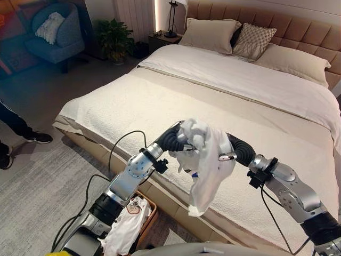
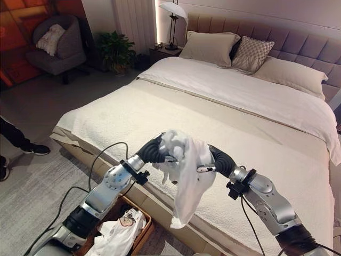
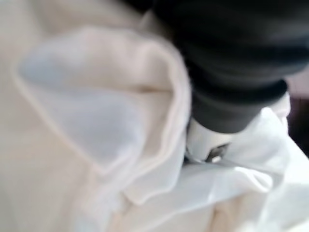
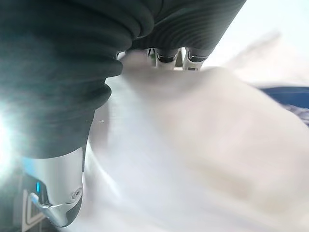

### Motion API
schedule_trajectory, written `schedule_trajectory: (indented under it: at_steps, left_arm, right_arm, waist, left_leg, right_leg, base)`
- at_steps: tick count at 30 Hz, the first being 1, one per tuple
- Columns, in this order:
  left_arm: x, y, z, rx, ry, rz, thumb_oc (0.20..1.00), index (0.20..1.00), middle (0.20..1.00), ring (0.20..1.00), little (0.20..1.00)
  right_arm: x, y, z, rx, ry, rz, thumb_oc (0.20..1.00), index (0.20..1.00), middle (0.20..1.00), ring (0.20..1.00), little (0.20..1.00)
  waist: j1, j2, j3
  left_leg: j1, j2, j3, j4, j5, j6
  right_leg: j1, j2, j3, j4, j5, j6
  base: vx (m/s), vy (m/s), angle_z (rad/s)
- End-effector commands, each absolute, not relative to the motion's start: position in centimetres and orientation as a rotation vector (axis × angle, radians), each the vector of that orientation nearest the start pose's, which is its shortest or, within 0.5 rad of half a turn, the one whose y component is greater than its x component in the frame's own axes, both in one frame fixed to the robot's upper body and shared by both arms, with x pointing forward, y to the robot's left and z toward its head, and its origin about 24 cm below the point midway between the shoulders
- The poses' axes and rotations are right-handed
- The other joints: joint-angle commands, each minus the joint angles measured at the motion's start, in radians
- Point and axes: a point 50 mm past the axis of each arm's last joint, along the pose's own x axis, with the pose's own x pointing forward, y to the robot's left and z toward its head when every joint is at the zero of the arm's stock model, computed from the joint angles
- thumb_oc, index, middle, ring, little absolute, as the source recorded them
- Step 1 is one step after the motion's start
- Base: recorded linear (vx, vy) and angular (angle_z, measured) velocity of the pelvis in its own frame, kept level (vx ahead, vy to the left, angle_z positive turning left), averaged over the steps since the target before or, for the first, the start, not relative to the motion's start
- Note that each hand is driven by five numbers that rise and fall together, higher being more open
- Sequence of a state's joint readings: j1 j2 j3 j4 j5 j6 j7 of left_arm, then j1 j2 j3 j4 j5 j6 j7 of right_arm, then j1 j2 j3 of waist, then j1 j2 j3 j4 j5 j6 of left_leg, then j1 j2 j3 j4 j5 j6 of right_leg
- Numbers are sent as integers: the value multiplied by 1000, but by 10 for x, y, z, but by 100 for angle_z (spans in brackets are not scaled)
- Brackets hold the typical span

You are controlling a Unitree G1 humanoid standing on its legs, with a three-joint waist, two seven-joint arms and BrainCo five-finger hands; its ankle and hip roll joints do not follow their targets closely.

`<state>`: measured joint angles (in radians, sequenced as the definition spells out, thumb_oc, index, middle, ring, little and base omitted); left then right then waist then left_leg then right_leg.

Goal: Pick up clothes into the bucket

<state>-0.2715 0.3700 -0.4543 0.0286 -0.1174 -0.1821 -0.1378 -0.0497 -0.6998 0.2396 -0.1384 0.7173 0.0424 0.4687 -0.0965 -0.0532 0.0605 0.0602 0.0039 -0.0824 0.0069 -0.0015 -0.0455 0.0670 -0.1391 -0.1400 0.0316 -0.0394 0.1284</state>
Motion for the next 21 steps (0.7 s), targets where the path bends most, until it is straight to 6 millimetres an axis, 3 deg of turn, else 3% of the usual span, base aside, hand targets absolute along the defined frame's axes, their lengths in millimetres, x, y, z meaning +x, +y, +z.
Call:
schedule_trajectory:
  at_steps: [1, 4, 13, 17, 21]
  left_arm:
    - [283, 105, 114, 115, -351, -536, 200, 200, 200, 200, 200]
    - [281, 113, 114, -1, -339, -507, 200, 200, 200, 200, 200]
    - [276, 129, 115, -119, -332, -443, 200, 200, 200, 200, 200]
    - [274, 140, 104, -262, -286, -366, 200, 200, 200, 200, 200]
    - [271, 153, 97, -300, -269, -294, 200, 200, 200, 200, 200]
  right_arm:
    - [248, -184, 123, 20, -177, 719, 1000, 1000, 1000, 1000, 1000]
    - [250, -193, 122, -6, -175, 675, 1000, 1000, 1000, 1000, 1000]
    - [256, -212, 125, -18, -203, 543, 1000, 1000, 1000, 1000, 1000]
    - [258, -225, 120, -24, -214, 421, 1000, 1000, 1000, 1000, 1000]
    - [259, -232, 115, -8, -247, 289, 1000, 1000, 1000, 1000, 1000]
  waist:
    - [5, -45, -25]
    - [7, -46, -26]
    - [11, -48, -26]
    - [13, -46, -24]
    - [16, -44, -19]
  left_leg:
    - [-31, -4, 15, 54, -74, 7]
    - [-32, -5, 11, 52, -74, 7]
    - [-27, -4, 8, 46, -73, 7]
    - [-29, -5, 8, 47, -75, 9]
    - [-29, -5, 8, 48, -77, 10]
  right_leg:
    - [-14, -5, 1, 47, -27, 9]
    - [-15, -6, 0, 47, -25, 7]
    - [-13, -6, -1, 46, -25, 7]
    - [-16, -7, 0, 49, -25, 6]
    - [-17, -7, -1, 51, -26, 6]
  base:
    - [0, 0, 0]
    - [0, 0, 0]
    - [0, 0, 0]
    - [0, 0, 0]
    - [0, 0, 0]
